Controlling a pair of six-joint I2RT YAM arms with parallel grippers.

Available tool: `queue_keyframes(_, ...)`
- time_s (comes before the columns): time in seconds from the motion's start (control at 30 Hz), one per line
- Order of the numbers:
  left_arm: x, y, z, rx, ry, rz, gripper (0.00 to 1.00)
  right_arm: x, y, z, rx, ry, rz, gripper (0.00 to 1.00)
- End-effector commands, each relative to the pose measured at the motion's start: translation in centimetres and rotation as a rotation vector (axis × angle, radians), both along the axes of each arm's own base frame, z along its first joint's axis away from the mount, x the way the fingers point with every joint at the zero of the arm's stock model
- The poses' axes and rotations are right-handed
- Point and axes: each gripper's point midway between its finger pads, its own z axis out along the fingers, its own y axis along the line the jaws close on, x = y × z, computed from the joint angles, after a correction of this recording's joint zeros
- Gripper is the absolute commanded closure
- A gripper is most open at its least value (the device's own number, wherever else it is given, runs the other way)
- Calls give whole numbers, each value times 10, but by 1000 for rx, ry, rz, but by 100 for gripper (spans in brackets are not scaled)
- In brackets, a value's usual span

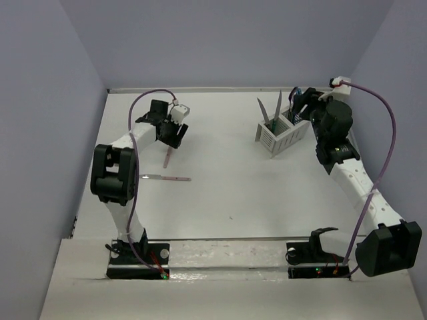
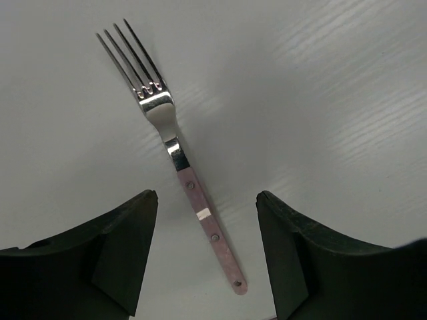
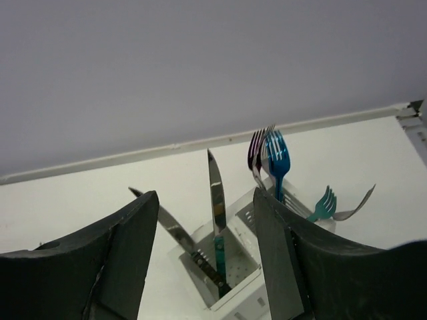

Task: Sort the eating utensils into containers

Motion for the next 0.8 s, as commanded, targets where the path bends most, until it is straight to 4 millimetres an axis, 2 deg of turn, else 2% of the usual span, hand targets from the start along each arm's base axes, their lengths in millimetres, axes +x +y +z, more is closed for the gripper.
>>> queue_keyframes(0.0, -4, 5, -25, 51, 124, 10, 28, -6, 15, -18, 37, 80, 86, 36)
queue_keyframes(0.1, -6, 8, -43, 72, 161, 18, 30, -7, 19, -23, 25, 101, 101, 36)
queue_keyframes(0.27, -15, 16, -54, 105, 169, 26, 36, -9, 19, -23, 20, 104, 102, 36)
queue_keyframes(0.37, -19, 20, -62, 123, 176, 33, 46, -10, 18, -21, 19, 98, 98, 36)
queue_keyframes(0.4, -19, 20, -64, 125, 179, 37, 54, -10, 17, -21, 19, 98, 96, 36)
queue_keyframes(0.47, -20, 21, -70, 129, 192, 39, 64, -12, 17, -18, 22, 90, 97, 36)
queue_keyframes(0.5, -19, 20, -72, 128, 192, 40, 76, -13, 17, -18, 20, 89, 98, 36)
queue_keyframes(0.6, -21, 20, -80, 123, 209, 44, 100, -17, 16, -14, 14, 79, 97, 36)
queue_keyframes(0.67, -22, 18, -78, 110, 192, 44, 100, -18, 17, -12, 13, 75, 103, 35)
queue_keyframes(0.77, -12, 18, -39, 57, 29, 114, 100, -24, 26, -3, 35, 60, 159, 32)
